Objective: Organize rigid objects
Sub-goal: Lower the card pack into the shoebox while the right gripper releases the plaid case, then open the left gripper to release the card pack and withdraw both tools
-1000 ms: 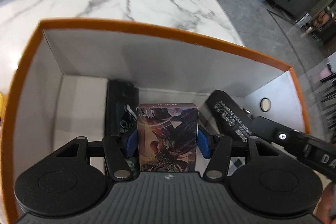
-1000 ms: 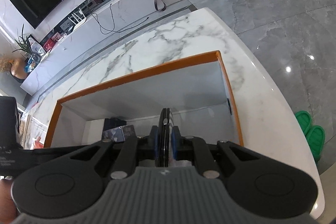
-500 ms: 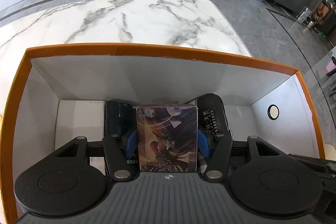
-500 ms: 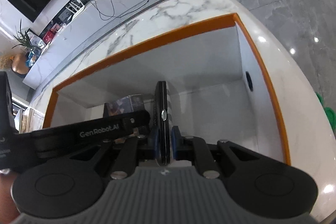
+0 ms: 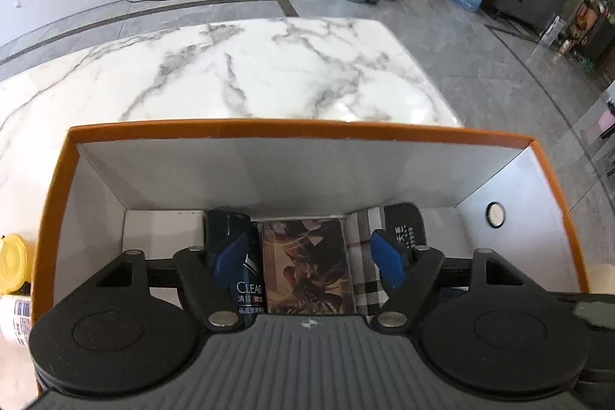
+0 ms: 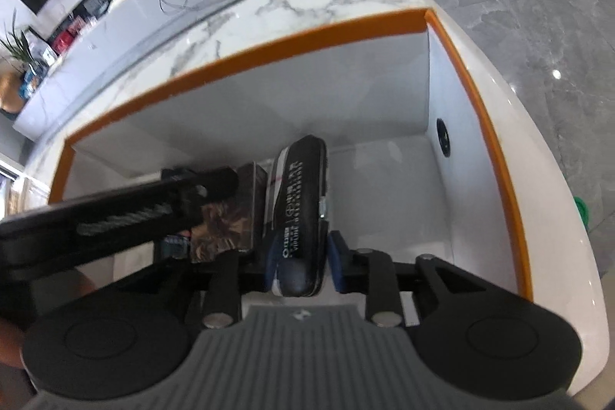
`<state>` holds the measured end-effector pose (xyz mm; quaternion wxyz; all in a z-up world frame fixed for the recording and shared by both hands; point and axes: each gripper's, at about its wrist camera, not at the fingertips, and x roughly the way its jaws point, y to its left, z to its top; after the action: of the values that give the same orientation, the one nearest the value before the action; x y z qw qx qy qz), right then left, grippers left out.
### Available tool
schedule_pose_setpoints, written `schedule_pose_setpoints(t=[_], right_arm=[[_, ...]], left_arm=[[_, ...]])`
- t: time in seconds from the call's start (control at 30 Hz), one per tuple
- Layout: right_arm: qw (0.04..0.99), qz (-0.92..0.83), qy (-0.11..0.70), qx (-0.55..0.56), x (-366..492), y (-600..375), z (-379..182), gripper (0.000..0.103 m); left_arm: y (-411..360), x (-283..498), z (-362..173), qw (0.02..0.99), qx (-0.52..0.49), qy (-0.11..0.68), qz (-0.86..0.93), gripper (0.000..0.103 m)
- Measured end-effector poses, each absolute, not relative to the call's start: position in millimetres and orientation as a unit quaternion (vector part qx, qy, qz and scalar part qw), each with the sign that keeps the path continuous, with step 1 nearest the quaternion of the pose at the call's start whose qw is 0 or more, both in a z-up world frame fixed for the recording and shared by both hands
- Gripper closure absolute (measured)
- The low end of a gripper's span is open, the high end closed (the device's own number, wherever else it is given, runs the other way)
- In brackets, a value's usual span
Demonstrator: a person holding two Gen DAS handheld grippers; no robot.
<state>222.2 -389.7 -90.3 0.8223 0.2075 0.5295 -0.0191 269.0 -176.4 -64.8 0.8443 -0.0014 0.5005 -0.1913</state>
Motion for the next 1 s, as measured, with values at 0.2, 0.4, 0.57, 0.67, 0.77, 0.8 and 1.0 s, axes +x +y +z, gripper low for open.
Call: schedule_pose_setpoints(t=[0.2,0.4,0.57,0.67,0.77,0.8,1.0], right_arm=[[0.806,-0.023,0.562,0.187,230.7,-383.1,-96.1,0.058],[0.799,-0.017,0.577,0.171,235.3,-378.1,-98.4,0.052],[0.820,-0.046,0.547,0.162,227.5,-380.2,-86.4,0.053],[0.829,-0.042,0.533,0.162,218.7,-378.6,-75.5,0.053],[0.844,-0.031,0.512,0.158,210.6,-373.9,-61.7,0.053],[0.849,-0.023,0.504,0.156,207.9,-370.3,-56.6,0.053],[0.875,0.013,0.462,0.141,193.0,-340.8,-28.8,0.053]], left_arm=[[-167.6,260.4,-51.6,0.854,-0.011,0.483,-0.195,0.019],[-164.1,254.2,-46.6,0.856,0.005,0.478,-0.198,0.021],[-153.7,249.7,-39.3,0.857,-0.003,0.475,-0.198,0.021],[-146.2,244.5,-30.4,0.862,-0.008,0.466,-0.198,0.021],[-137.9,236.7,-18.5,0.867,-0.009,0.455,-0.200,0.021],[-135.4,234.5,-14.8,0.869,-0.008,0.452,-0.202,0.022],[-106.5,220.9,12.5,0.882,-0.011,0.430,-0.194,0.024]])
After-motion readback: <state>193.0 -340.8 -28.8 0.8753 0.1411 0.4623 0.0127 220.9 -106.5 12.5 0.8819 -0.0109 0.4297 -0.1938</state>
